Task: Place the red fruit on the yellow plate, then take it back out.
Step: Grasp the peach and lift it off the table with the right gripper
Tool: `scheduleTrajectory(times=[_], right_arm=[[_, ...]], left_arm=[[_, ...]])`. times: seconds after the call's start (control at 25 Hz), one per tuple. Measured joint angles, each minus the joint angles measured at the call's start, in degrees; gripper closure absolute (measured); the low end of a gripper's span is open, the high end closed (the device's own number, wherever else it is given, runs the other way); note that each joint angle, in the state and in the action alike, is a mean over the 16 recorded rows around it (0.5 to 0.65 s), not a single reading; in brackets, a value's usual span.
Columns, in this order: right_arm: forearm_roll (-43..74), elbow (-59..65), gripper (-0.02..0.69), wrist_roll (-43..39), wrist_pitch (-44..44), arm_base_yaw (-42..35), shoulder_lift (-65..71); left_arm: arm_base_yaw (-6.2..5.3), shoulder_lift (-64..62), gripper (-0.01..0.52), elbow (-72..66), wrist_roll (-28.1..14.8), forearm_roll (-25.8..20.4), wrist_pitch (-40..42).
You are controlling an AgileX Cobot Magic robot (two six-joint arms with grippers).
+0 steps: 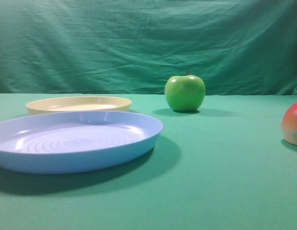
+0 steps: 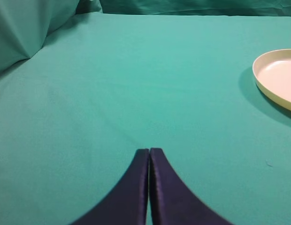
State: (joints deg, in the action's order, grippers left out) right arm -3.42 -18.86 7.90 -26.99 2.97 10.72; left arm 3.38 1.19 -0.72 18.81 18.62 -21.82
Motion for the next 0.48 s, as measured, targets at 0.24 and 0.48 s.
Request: scheduleTrajectory(times=[0.24, 0.48], right_arm=[[-11.2, -2.6, 0.665, 5.5, 1.7, 0.0, 6.0], [-20.3, -3.5, 0.665, 9.9, -2.7, 0.0, 10.8]], left_arm=[[0.00, 0.0, 0.514, 0.0, 0.0, 0.0, 0.0], [0.00, 0.0, 0.514, 0.0, 0.0, 0.0, 0.0]])
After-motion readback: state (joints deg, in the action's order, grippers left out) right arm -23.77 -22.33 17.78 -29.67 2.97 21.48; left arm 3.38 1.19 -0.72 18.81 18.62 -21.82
